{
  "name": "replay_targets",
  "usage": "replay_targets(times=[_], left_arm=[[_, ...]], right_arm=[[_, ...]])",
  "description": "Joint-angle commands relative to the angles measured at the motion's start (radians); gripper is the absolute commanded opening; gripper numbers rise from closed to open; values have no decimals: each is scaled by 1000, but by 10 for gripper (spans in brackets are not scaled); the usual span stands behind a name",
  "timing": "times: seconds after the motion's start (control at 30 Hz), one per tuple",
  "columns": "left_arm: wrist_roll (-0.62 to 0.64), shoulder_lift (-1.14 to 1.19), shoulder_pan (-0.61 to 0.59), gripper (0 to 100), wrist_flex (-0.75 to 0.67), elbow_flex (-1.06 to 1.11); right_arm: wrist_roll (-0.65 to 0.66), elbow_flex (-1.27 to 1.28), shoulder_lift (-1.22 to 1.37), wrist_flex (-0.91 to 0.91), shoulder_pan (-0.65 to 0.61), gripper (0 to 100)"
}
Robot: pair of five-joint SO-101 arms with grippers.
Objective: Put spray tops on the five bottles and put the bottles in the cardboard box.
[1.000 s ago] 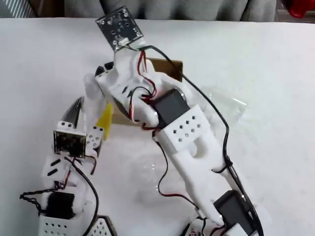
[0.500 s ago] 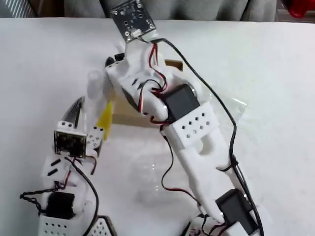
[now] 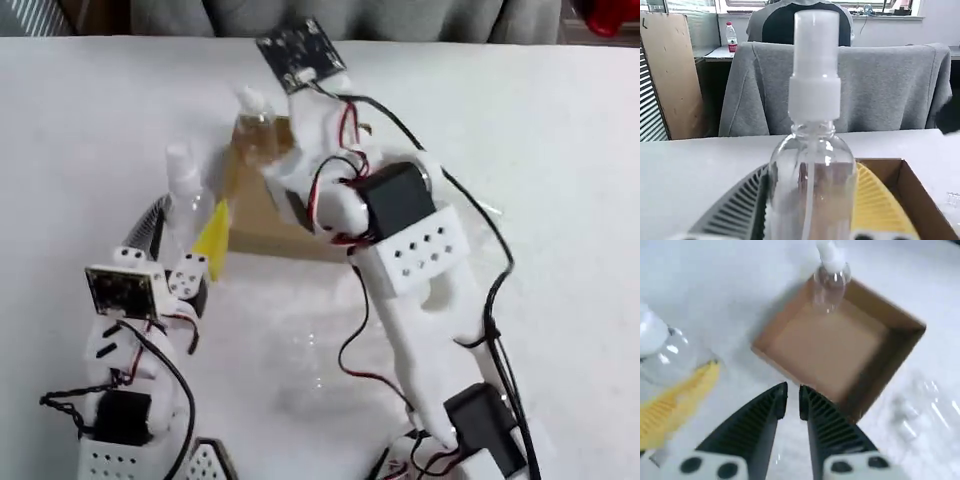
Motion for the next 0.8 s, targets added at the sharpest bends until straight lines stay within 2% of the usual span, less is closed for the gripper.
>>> replay_targets(times=[0.0, 0.13, 0.37, 0.5, 0.67, 0.77], left_arm=[[17, 2, -1, 25, -25, -84], [20, 2, 1, 25, 32, -112], [20, 62, 1, 25, 35, -138], [21, 237, 1, 25, 34, -227], [21, 410, -7, 25, 26, -305], [23, 460, -8, 24, -28, -308]], right_arm=[[2, -26, -19, 97, 27, 15], [2, 112, -51, 77, 2, 15], [2, 423, -262, -51, -68, 15], [5, 651, -380, -180, -73, 15], [9, 899, -456, -433, -73, 15], [5, 1007, -483, -578, -99, 15]])
